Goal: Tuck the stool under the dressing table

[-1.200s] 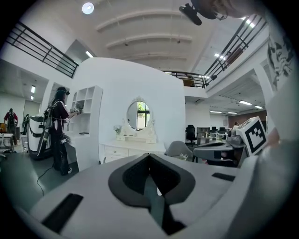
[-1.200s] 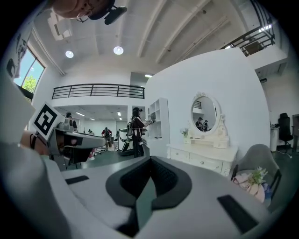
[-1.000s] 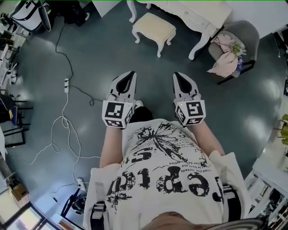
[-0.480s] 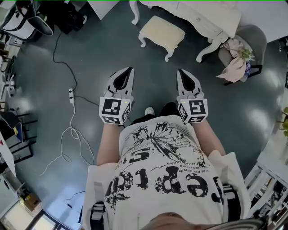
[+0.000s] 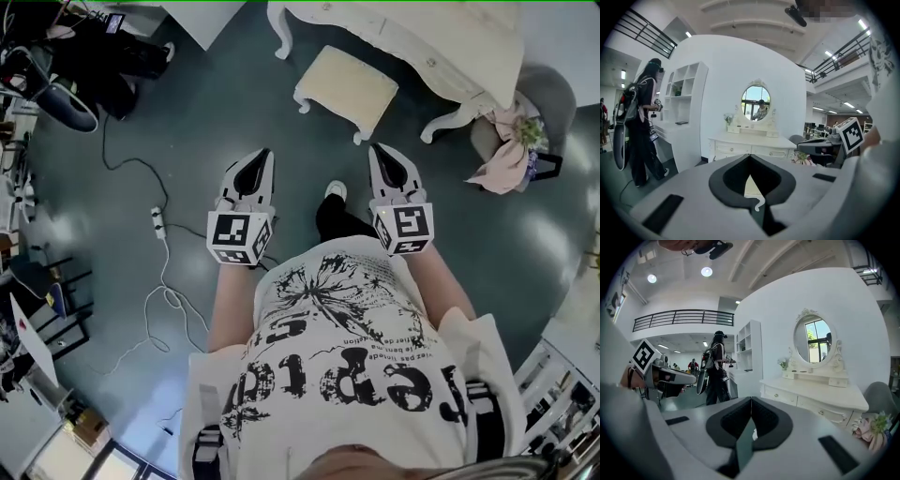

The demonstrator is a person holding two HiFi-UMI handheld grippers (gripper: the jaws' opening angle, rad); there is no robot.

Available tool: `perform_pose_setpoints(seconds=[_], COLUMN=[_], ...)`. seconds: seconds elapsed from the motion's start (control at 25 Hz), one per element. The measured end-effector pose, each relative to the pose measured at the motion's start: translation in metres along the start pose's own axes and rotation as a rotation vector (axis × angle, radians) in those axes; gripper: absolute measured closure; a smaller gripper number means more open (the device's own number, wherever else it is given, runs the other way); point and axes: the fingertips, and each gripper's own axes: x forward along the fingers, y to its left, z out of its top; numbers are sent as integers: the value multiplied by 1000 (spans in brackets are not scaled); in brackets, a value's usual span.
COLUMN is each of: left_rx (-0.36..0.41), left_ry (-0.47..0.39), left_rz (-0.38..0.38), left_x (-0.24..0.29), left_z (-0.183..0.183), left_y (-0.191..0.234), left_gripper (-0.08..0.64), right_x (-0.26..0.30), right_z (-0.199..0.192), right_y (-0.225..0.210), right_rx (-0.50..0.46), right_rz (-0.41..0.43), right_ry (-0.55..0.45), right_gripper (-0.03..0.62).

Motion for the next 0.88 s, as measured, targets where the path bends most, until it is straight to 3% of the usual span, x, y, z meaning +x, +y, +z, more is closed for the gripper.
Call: perform_pose_setpoints(seconds=[0.36, 0.64, 0.88], left_rx=[35, 82, 145], left_ry=[35, 82, 199], left_rz=[-95, -281, -493], left_x=[147, 253, 334], left_z=[40, 54, 27], left_y=[62, 78, 89], left_gripper=[540, 540, 540], right_x=[115, 171, 214], right_z=[10, 1, -29], right_y=[-86, -124, -139], right_rx=[78, 162, 211], right_rz=[-93, -229, -388], right_ry=[65, 121, 188], right_gripper=[574, 574, 574])
